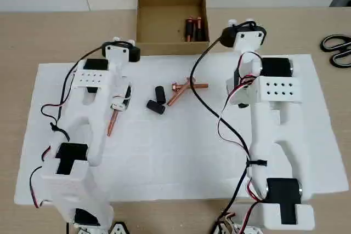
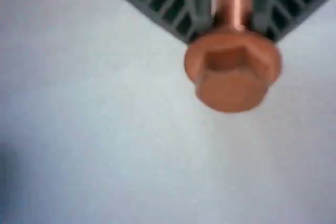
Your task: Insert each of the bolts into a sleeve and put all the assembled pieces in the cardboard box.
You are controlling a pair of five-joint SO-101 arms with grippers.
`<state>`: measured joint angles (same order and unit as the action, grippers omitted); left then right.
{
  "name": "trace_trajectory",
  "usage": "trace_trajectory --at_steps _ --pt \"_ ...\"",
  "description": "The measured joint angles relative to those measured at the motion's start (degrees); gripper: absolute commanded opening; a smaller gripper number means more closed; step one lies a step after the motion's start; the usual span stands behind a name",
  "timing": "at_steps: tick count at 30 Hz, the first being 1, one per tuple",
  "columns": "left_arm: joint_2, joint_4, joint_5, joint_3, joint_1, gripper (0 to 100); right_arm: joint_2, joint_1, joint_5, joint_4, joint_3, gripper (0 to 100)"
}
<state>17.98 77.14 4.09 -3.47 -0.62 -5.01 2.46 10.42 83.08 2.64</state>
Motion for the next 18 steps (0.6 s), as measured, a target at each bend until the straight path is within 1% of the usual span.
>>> trace_trajectory --at_steps 2,6,18 --pt "-0.18 -2.20 0.00 -2.02 0.00 1 0.00 0.18 0.00 0.00 0.00 0.3" --pt "-1.67 -4.66 0.00 -5.10 0.00 7 0.00 0.09 -0.88 0.00 0.00 0.3" --pt "-0.97 -5.63 -1.05 -6.59 -0.09 7 0.00 0.09 -2.02 0.00 0.00 0.3"
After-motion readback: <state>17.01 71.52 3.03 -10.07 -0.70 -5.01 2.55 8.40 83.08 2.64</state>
